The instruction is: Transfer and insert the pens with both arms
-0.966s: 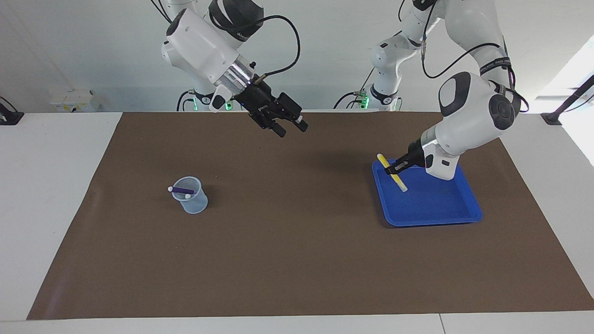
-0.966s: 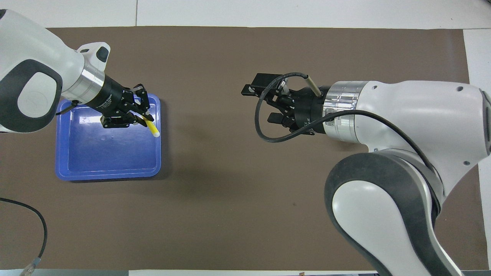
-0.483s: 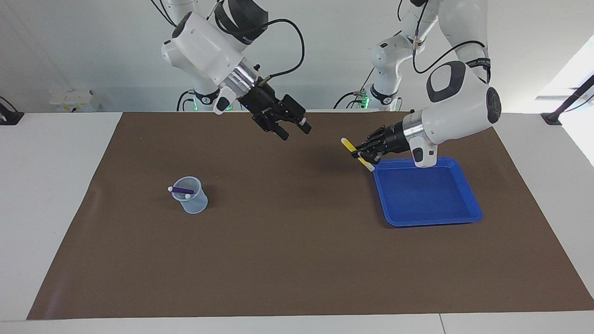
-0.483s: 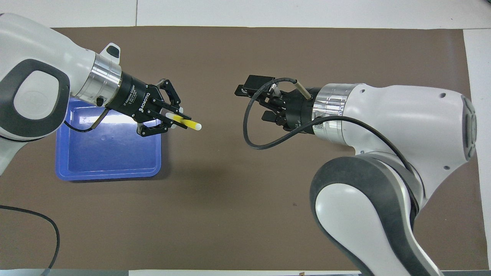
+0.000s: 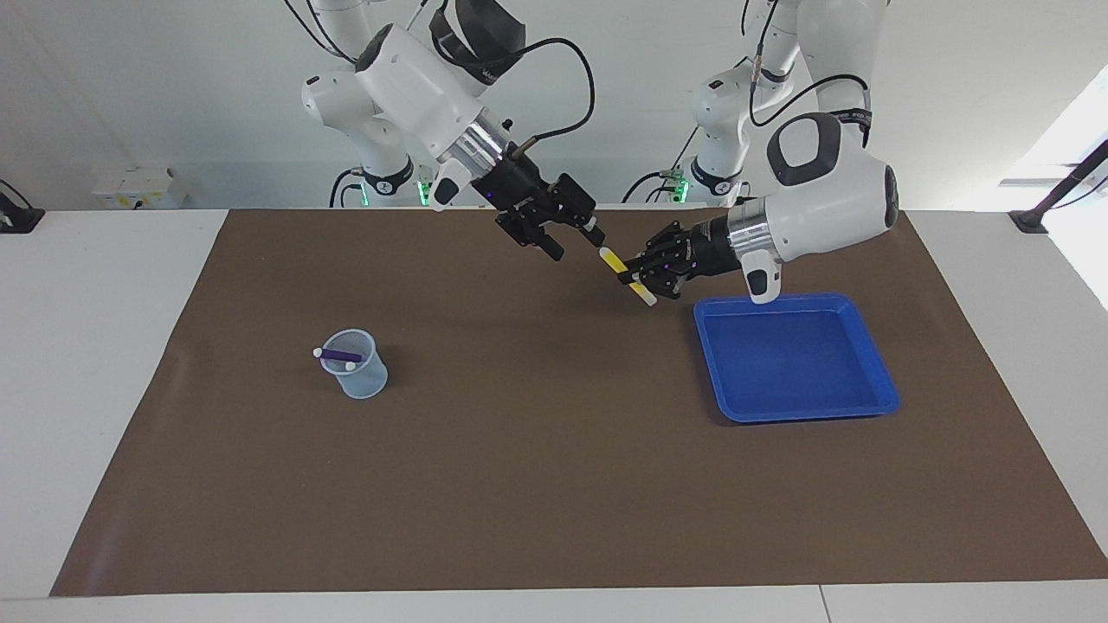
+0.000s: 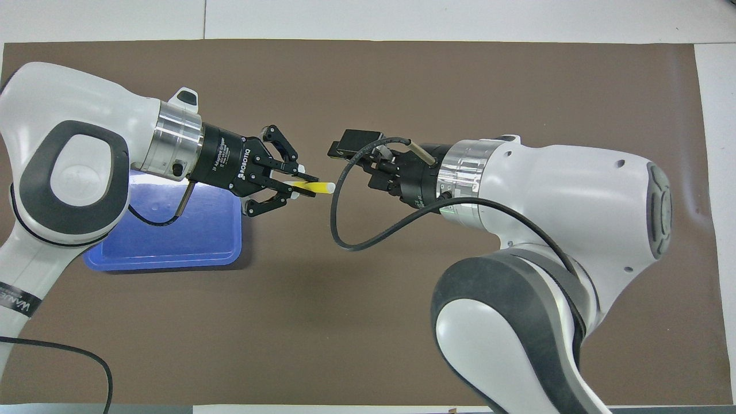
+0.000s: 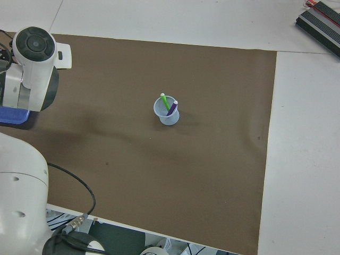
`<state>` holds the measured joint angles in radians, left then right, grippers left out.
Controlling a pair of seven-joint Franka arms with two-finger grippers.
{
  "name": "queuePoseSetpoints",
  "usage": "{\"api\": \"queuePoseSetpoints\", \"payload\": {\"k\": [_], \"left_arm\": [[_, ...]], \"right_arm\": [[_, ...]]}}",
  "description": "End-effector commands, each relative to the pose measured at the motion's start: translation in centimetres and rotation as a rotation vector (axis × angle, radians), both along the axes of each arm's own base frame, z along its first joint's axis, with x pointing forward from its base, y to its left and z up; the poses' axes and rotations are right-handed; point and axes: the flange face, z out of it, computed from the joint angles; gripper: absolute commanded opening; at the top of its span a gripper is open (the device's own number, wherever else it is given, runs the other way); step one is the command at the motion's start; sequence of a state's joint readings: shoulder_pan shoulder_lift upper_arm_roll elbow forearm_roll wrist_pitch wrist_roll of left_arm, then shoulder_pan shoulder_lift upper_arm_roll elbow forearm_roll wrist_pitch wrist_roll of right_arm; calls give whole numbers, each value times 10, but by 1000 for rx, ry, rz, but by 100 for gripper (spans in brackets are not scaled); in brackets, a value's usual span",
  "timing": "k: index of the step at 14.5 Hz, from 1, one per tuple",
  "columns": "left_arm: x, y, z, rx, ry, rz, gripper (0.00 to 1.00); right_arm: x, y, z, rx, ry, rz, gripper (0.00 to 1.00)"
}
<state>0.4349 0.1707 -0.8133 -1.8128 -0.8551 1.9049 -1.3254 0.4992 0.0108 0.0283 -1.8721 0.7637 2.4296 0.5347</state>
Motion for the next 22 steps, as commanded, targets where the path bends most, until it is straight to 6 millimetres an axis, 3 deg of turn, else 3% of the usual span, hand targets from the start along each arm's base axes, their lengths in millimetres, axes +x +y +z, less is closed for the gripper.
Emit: {"api": "queuePoseSetpoints", "payload": {"k": [1,7,17,22], "left_arm": [[-30,0,8,23,-17,109,0],[-34,-1,11,31,-13,177,0],[-40,-5,15,34,-27,217,0],[-40,-4,15,34,-27,220,0]], "right_arm": [[-6,3,-13,-38,-59,81,84],[-11,4,-20,-90,-83,143,65],[-14,8,-19,-105,-73,164,56],[-21,19,-19,-103,-70,181,52]]}}
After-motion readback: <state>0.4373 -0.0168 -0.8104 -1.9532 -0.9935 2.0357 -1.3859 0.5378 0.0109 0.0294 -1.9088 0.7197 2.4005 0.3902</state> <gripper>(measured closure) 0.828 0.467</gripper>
